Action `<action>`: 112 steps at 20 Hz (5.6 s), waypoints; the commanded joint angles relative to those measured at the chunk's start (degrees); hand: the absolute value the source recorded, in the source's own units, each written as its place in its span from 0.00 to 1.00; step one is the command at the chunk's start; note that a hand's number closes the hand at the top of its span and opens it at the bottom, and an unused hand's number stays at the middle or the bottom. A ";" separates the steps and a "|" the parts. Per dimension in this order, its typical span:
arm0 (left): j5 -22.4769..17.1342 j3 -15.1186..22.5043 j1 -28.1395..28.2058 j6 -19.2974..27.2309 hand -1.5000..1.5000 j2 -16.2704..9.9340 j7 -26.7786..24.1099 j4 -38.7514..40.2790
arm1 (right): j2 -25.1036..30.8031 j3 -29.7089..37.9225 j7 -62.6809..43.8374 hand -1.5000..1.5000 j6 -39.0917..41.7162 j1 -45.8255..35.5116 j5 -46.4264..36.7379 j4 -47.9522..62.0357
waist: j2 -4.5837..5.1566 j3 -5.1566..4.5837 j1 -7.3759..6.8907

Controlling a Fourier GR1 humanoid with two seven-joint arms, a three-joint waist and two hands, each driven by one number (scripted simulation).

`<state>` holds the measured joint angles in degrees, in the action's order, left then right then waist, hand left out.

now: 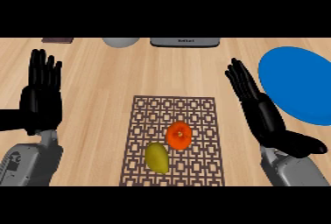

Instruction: Pick the squash from the placemat and place it in the plate

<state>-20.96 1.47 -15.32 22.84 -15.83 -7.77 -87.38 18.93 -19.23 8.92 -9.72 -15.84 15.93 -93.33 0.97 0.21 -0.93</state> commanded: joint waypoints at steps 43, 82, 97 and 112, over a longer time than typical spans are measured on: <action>10.08 6.14 13.21 -17.45 0.50 -4.29 -1.50 11.14 | -9.61 -27.56 -69.71 0.00 8.51 -4.45 -55.26 -8.69 | -1.02 -0.24 0.86; 17.79 -3.00 9.40 -24.38 0.50 1.22 0.17 13.29 | -18.91 -18.28 -44.72 1.00 8.05 -7.43 -63.32 22.77 | -0.94 -0.21 0.69; 15.90 -6.12 17.53 -22.43 0.50 0.17 -0.48 8.84 | 28.10 22.25 -12.99 1.00 3.15 10.19 -45.53 21.12 | -1.50 0.31 7.48; 17.81 -3.45 13.28 -24.59 0.50 1.62 -0.48 9.67 | 41.50 48.49 27.73 1.00 8.89 8.74 -28.01 49.10 | -0.84 -0.15 0.57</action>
<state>-3.98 -2.54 -0.29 -1.76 -15.04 -8.42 -78.19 59.10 27.42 31.28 -2.37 -3.11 -12.82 -51.34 -0.06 0.12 1.18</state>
